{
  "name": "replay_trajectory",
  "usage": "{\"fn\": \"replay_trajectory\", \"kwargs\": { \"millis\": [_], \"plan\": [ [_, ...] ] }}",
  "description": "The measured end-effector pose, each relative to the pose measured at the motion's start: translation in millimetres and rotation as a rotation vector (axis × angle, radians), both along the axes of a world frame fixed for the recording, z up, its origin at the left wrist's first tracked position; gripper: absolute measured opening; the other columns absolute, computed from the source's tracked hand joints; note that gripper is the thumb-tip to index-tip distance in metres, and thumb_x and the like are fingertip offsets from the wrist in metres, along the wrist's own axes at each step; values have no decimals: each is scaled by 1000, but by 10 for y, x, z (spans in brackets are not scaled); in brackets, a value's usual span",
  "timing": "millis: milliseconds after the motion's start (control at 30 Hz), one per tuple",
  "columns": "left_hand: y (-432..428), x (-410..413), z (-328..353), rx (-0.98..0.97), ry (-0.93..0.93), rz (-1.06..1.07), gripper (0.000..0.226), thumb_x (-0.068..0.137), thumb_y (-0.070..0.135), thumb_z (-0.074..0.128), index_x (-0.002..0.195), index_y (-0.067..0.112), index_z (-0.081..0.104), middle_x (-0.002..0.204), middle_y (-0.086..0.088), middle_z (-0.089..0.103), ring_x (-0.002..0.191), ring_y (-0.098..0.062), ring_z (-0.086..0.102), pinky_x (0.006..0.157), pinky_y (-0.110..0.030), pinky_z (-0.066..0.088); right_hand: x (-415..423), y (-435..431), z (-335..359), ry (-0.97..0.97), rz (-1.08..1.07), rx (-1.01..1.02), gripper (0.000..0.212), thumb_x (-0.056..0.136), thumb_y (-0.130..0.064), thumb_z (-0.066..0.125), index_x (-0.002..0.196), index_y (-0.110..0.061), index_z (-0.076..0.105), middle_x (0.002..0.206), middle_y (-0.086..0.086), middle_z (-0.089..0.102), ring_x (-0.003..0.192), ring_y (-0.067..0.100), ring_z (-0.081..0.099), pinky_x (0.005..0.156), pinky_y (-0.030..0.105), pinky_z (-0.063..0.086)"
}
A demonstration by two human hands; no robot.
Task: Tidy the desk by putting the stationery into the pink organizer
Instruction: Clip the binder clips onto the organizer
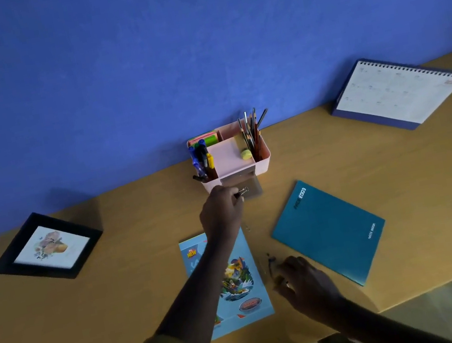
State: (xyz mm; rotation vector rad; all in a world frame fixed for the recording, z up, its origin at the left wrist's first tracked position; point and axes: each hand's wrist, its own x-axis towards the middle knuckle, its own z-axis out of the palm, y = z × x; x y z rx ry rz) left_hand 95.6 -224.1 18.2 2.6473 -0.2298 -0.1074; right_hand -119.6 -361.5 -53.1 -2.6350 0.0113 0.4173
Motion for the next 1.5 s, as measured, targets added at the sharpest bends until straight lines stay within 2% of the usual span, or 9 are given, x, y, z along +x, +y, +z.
{"fn": "replay_trajectory", "kwargs": {
  "millis": [133,333,567,733,900,1033,1200,1333,1500],
  "plan": [
    [-213,127,-84,97,-8,-22,15,98,31,74,111,25,77,117,4,73,105,-21,71,71,-30,43,-73,52,9,31,13,-17,46,85,-42,81,123,-25,61,118,-3,60,104,22,61,64,37,61],
    [-436,200,-249,190,-42,-77,17,101,28,72,117,24,75,116,-1,76,107,-21,73,76,-34,57,-80,92,-9,-98,45,-56,61,66,-20,96,120,-17,68,108,-1,61,89,20,65,51,29,57],
    [-532,290,-364,272,-67,-84,20,100,25,73,120,26,75,118,-3,75,109,-25,73,75,-41,63,-87,-2,-76,-160,115,-56,57,73,-10,89,125,-19,66,109,-5,58,94,18,60,55,28,55],
    [-514,295,-439,309,-70,-76,24,98,26,75,122,27,74,118,-1,75,109,-24,74,73,-42,66,-99,-17,-60,-128,125,-59,47,73,-12,90,114,-21,69,106,-5,62,93,17,60,52,26,55],
    [-491,278,-396,226,-74,-66,15,100,27,73,115,27,75,113,2,77,103,-20,76,74,-37,64,-98,-20,-41,-98,104,-25,45,72,-8,89,110,-21,67,106,-6,60,93,15,61,51,25,55],
    [-370,169,-316,51,-126,-78,32,101,14,68,132,25,71,123,1,76,104,-20,75,75,-37,65,-62,-44,-63,-47,105,-26,35,79,-11,85,108,-23,69,106,-7,63,93,14,61,54,23,56],
    [-93,-51,-308,-105,-131,34,37,99,5,65,132,18,72,124,-3,74,105,-25,74,80,-42,64,149,-114,9,-24,60,9,21,108,-24,56,119,-21,73,120,-4,67,109,15,61,82,29,59],
    [126,-146,-357,-176,-88,149,32,102,7,60,129,15,75,120,-5,76,104,-25,73,86,-37,59,580,-220,286,-61,-56,127,12,104,-24,64,102,-18,73,107,-5,68,86,2,59,67,13,48],
    [243,-178,-362,-219,22,259,26,100,8,57,115,11,78,109,-6,80,96,-21,73,82,-31,55,1301,-262,632,-191,-32,200,12,101,-20,70,110,-15,74,108,-4,69,87,2,62,71,14,51]
  ]
}}
